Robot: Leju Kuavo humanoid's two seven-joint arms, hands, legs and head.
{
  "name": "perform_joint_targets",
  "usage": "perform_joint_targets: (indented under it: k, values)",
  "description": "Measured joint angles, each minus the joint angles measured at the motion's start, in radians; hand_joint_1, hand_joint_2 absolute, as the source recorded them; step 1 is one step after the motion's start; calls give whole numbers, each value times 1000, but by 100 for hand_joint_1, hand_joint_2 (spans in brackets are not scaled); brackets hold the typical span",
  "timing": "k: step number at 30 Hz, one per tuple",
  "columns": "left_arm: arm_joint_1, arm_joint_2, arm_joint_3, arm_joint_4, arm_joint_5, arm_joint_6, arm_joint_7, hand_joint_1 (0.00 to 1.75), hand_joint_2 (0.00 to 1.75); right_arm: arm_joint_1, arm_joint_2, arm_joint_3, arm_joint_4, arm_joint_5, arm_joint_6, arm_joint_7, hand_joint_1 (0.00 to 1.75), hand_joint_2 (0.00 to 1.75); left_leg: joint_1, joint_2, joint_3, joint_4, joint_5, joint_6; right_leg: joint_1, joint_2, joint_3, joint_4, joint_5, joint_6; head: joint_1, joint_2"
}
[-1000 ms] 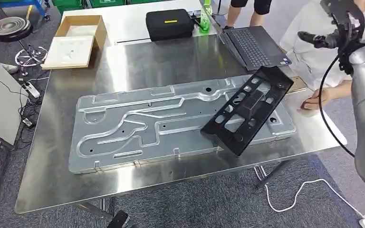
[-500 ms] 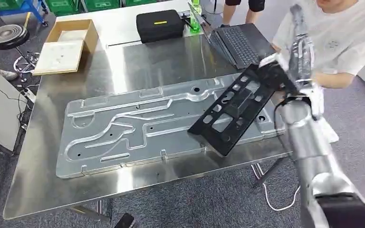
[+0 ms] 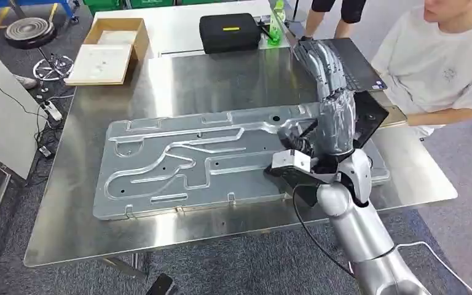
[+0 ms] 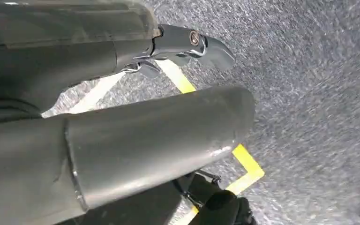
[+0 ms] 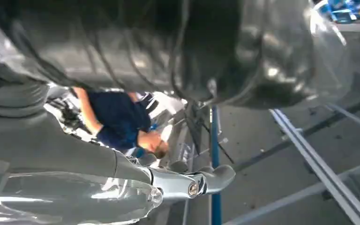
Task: Take the parts from the cabinet and place them on the table.
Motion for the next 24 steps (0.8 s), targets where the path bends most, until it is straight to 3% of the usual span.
perform_joint_targets:
  k: [1,2,3,5,6,7,10,11,13,14,16,17,18,19,20,21,22,23,24]
  values:
    - [1,0,0,0,0,0,0,0,0,8,0,3,-2,0,0,0,0,0,0,-6,-1,1,0,0,0,1,-29,63,-18,2,0,0]
    - [2,0,0,0,0,0,0,0,0,13,0,5,-3,0,0,0,0,0,0,-16,-2,3,0,0,0,1,-36,76,-9,2,0,0]
    - [2,0,0,0,0,0,0,0,0,15,0,6,-3,0,0,0,0,0,0,-24,-3,6,0,0,-2,2,-18,41,20,1,0,0]
    - [2,-2,0,0,0,0,0,0,0,14,0,7,-11,0,0,2,0,0,0,-42,-3,14,-3,-5,-5,18,67,-122,107,-4,0,0]
    - [2,-2,0,0,0,0,0,0,0,14,0,8,-15,0,0,2,0,0,1,-49,-5,18,-6,-9,-8,48,105,-200,125,-6,0,0]
    - [-1,-3,0,0,0,0,0,0,0,14,0,9,-16,0,0,2,0,0,-5,-55,-13,25,-8,-14,-6,64,114,-220,112,-6,0,0]
    - [1,-3,0,0,0,0,0,0,0,15,2,13,-19,0,0,2,0,0,4,-76,-18,19,0,-29,0,41,111,-219,116,-17,0,0]
    - [2,-3,0,0,0,0,0,0,0,16,2,13,-19,3,-1,2,0,0,-2,-84,-20,20,-1,-36,-8,34,114,-228,121,-25,0,0]
    - [2,-2,0,0,-3,0,0,0,0,24,6,18,-24,9,-7,3,0,0,0,-32,-44,76,-45,-44,-9,13,119,-237,125,-37,-7,0]
    - [0,-2,0,0,-4,0,0,0,0,33,6,21,-28,11,-12,3,0,0,4,-17,-78,148,-84,-49,-7,2,119,-237,124,-39,-6,0]
    - [0,-2,-1,0,-6,0,0,0,0,59,6,22,-30,12,-24,5,0,0,9,-10,-146,290,-140,-55,-5,-22,118,-236,122,-42,-6,0]
    - [1,-2,-1,0,-9,0,0,0,0,71,6,22,-30,11,-28,5,0,0,11,-7,-160,318,-141,-57,-5,-32,118,-236,122,-42,-6,0]
    - [3,-2,-1,0,-11,0,0,0,0,80,6,22,-31,7,-32,5,0,0,12,-5,-150,298,-118,-59,-5,-43,119,-236,121,-41,-6,0]
    - [3,-2,-1,0,-12,0,1,0,0,85,6,22,-34,3,-35,5,0,0,13,1,-118,235,-79,-58,-5,-53,119,-235,120,-40,-6,0]
    - [2,-2,-1,0,-12,0,2,0,0,86,6,22,-36,2,-36,5,0,0,13,14,-74,148,-36,-56,-5,-61,120,-234,118,-38,-6,0]
    - [0,-2,-1,0,-12,0,2,0,0,87,6,22,-40,1,-37,5,0,0,13,43,-22,53,0,-51,-5,-69,123,-233,115,-34,-6,0]
    - [-4,-2,-1,0,-12,0,2,0,0,86,6,22,-45,-3,-37,5,0,0,0,74,-9,20,-17,-49,3,-76,123,-231,113,-29,-6,0]
    - [-7,-2,-2,0,-12,0,2,0,0,86,4,21,-47,-5,-37,5,0,0,0,61,-11,19,-10,-39,4,-83,122,-231,113,-24,-5,0]
    - [-6,-2,-2,0,-12,0,2,0,0,86,4,21,-48,-7,-37,5,0,0,-1,53,-14,20,-10,-37,4,-90,124,-232,113,-19,-6,0]
